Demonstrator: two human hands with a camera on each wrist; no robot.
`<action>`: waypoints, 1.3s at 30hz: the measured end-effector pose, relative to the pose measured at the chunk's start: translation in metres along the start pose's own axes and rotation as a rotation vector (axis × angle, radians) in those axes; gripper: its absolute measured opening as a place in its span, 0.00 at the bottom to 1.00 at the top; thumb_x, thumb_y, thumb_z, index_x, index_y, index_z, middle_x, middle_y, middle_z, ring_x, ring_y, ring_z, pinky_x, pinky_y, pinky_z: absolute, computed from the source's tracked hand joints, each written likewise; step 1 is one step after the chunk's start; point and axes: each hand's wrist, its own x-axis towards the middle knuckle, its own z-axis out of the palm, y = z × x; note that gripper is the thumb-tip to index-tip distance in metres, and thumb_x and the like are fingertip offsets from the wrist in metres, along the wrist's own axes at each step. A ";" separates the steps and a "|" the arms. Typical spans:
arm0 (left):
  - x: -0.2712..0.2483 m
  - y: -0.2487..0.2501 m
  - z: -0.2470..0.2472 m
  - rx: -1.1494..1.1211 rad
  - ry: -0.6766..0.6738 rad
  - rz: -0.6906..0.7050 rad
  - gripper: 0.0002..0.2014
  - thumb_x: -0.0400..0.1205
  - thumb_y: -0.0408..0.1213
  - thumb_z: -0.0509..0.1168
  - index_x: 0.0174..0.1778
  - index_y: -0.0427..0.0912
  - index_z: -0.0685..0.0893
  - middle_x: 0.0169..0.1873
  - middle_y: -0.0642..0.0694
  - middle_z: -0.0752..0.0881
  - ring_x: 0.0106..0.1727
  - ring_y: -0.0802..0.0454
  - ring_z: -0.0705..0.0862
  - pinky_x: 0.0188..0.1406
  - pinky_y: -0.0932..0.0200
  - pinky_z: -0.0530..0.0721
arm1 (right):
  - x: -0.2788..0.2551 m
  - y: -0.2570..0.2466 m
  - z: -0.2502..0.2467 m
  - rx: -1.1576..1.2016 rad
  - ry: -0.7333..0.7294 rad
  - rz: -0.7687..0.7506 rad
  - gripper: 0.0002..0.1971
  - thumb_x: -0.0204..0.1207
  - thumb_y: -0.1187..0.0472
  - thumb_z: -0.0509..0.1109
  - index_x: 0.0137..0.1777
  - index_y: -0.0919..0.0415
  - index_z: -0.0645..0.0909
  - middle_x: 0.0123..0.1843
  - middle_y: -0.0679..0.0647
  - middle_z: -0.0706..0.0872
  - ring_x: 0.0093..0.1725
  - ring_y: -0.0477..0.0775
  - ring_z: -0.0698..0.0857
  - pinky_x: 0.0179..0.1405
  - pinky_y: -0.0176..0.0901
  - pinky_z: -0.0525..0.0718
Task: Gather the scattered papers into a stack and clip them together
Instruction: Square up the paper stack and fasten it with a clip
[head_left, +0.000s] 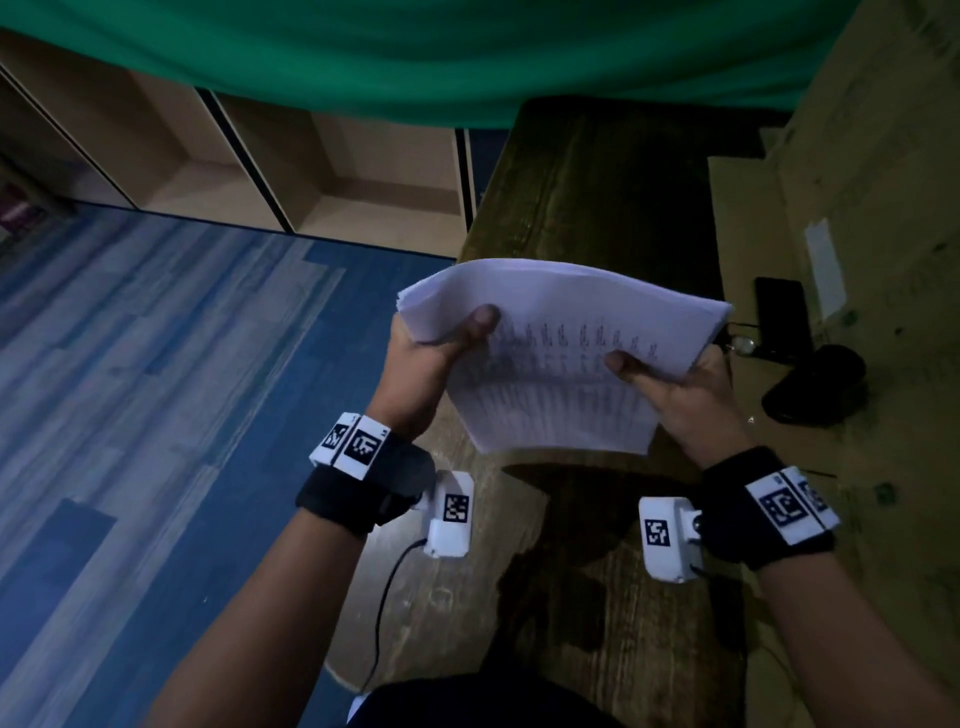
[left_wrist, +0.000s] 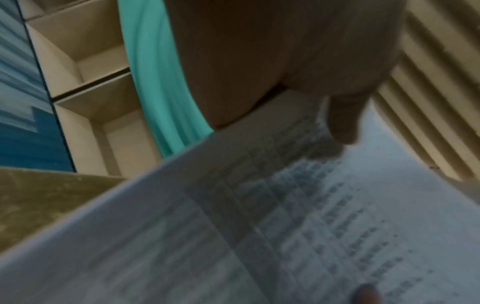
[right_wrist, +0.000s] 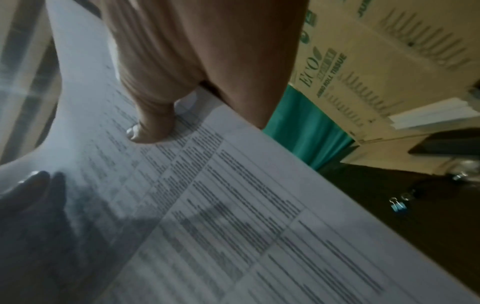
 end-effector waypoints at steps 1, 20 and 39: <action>0.000 0.002 0.005 0.007 0.038 0.054 0.10 0.76 0.32 0.77 0.50 0.48 0.89 0.42 0.53 0.93 0.48 0.55 0.90 0.46 0.58 0.88 | -0.001 0.004 0.002 0.012 0.027 0.003 0.18 0.71 0.70 0.76 0.45 0.42 0.78 0.46 0.40 0.85 0.44 0.26 0.85 0.44 0.27 0.86; -0.006 -0.012 0.019 0.232 0.116 0.135 0.18 0.81 0.45 0.68 0.23 0.56 0.87 0.20 0.60 0.79 0.28 0.60 0.75 0.35 0.61 0.71 | 0.004 0.001 0.020 0.030 0.198 -0.030 0.15 0.76 0.46 0.68 0.42 0.56 0.89 0.39 0.65 0.84 0.40 0.65 0.81 0.41 0.51 0.76; -0.005 -0.015 0.015 0.216 0.028 0.257 0.14 0.80 0.26 0.71 0.53 0.51 0.91 0.41 0.60 0.93 0.49 0.57 0.90 0.51 0.53 0.90 | -0.002 -0.008 0.016 -0.041 0.207 -0.121 0.09 0.72 0.60 0.77 0.37 0.45 0.82 0.31 0.33 0.88 0.32 0.34 0.85 0.30 0.25 0.80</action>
